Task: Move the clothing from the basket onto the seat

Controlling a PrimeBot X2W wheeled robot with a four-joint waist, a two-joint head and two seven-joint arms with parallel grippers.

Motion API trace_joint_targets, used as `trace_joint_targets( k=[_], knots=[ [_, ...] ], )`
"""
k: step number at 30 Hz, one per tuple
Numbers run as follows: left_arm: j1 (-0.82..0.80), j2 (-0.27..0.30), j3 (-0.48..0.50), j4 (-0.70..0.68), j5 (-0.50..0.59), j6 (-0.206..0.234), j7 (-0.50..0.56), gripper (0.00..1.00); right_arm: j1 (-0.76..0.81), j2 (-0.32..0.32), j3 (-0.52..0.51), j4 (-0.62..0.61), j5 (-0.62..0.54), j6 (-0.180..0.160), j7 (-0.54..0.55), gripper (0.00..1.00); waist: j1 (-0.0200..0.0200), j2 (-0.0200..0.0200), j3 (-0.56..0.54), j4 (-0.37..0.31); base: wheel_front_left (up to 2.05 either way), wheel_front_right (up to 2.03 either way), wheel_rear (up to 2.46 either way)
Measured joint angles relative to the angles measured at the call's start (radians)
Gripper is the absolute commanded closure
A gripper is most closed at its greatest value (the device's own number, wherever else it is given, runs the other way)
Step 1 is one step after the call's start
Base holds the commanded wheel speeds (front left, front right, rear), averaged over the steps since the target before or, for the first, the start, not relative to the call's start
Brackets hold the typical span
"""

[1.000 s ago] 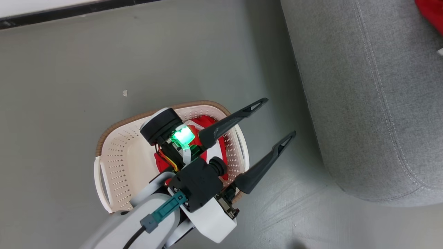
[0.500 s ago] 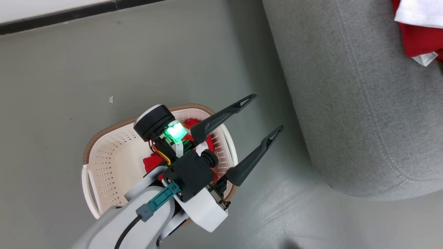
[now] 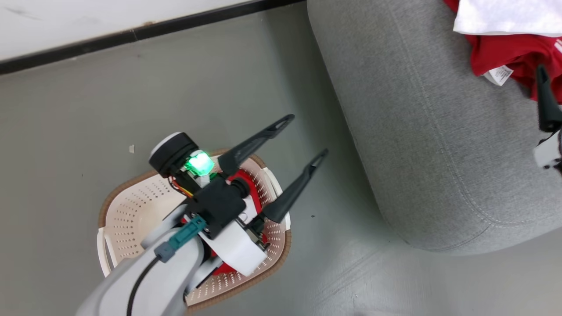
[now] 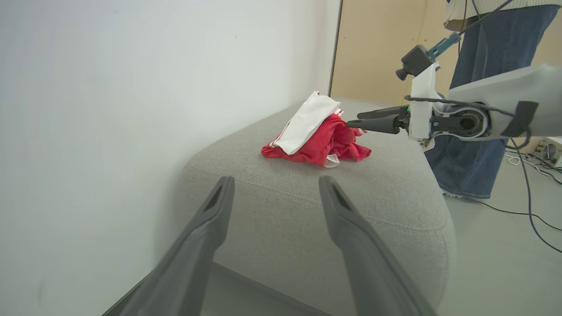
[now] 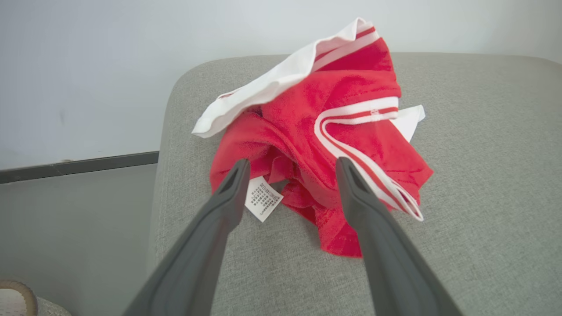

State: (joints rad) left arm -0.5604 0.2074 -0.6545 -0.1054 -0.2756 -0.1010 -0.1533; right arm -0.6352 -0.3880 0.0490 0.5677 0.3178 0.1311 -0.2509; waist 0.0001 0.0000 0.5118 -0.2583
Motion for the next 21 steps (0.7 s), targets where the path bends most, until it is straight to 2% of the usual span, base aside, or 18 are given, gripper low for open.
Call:
trace_joint_targets(
  k=[4, 10, 21],
  knots=[
    [0.016, 0.007, 0.03, 0.032, -0.011, 0.003, -0.02, 0.0, 0.041, 0.01, 0.013, -0.051, -0.001, 0.0, 0.0, 0.0, 0.0, 0.0, -0.026, -0.007, 0.0, 0.0, 0.0],
    [0.049, 0.009, 0.094, 0.08, -0.05, 0.036, -0.051, 0.0, 0.051, 0.019, 0.008, -0.15, -0.001, 0.0, 0.0, 0.0, 0.0, 0.0, -0.07, -0.01, 0.0, 0.0, 0.0],
    [0.134, 0.025, 0.212, 0.184, -0.081, 0.113, -0.082, 0.0, 0.059, 0.108, 0.002, -0.27, -0.043, 0.0, -0.001, 0.0, -0.0001, 0.0, -0.159, 0.008, 0.0, 0.0, 0.0]
  ],
)
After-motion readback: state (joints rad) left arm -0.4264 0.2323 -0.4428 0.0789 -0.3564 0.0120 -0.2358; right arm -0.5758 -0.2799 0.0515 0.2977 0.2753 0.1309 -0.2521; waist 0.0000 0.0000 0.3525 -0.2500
